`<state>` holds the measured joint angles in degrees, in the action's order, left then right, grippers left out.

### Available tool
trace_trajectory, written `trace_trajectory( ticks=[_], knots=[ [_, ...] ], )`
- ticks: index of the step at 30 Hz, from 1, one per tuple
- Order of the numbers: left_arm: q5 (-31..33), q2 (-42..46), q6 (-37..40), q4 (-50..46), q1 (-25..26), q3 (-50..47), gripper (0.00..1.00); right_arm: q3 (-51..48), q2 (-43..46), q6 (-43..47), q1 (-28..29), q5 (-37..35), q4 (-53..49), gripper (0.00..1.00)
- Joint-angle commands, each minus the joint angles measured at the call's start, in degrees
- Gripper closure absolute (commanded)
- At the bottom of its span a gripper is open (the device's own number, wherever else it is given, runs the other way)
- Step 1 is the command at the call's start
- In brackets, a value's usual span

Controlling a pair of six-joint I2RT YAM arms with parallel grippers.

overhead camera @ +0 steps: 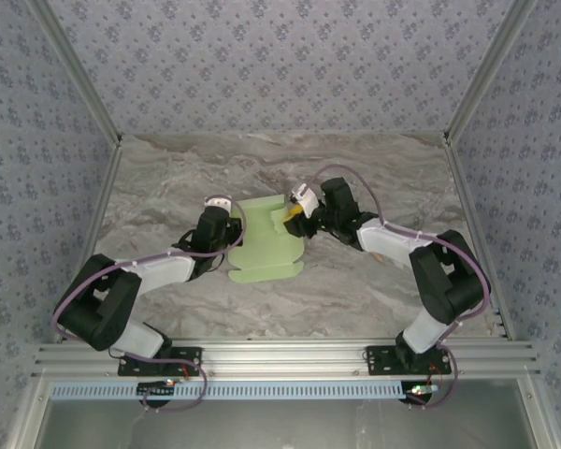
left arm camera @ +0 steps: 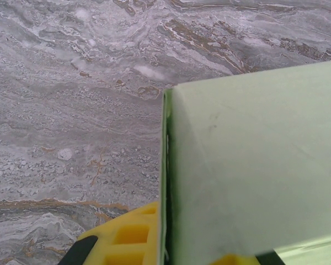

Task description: Fold the paper box

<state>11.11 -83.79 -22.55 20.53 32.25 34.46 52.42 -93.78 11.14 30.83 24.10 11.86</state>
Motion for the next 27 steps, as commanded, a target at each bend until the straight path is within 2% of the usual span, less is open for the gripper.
trace_trajectory(
  ticks=[1,16,20,23,27],
  knots=[
    [-2.4,-0.2,0.6,0.2,0.4,1.9,0.94,-0.6,2.0,2.2,0.7,-5.4,3.4,0.58],
    [-2.3,-0.4,0.7,0.2,0.8,1.9,0.94,-0.1,1.0,1.8,0.8,2.0,3.0,0.50],
    [-2.4,-0.4,0.7,0.3,0.9,1.8,0.94,1.0,-0.1,1.5,1.1,0.3,2.6,0.50],
    [-2.4,-0.3,0.8,0.3,1.0,1.8,0.94,1.9,-1.1,0.7,1.5,-2.2,3.3,0.55],
    [-2.5,-0.7,0.9,0.1,1.3,2.1,0.94,3.0,-2.3,-1.3,2.6,-7.0,5.2,0.57]
  ],
)
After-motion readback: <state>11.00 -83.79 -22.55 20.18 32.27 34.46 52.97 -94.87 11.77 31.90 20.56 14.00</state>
